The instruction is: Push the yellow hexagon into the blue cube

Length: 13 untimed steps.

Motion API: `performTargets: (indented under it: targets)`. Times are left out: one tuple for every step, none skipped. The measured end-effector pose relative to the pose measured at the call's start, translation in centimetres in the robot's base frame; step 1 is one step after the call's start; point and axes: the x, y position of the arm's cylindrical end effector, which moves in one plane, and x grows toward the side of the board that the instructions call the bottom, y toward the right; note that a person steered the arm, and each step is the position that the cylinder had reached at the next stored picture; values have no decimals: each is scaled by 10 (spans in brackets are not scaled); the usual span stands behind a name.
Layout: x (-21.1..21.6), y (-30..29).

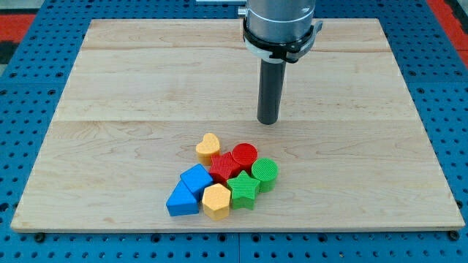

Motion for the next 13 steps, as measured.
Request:
performTargets:
  targets:
    - [4, 31]
    - [36, 51]
    - [63, 57]
    - [106, 57]
    - [151, 46]
    - [176, 25]
    - [175, 13]
    - [175, -39]
    - [172, -63]
    - [158, -73]
    - [149, -85]
    - [134, -88]
    - [128, -88]
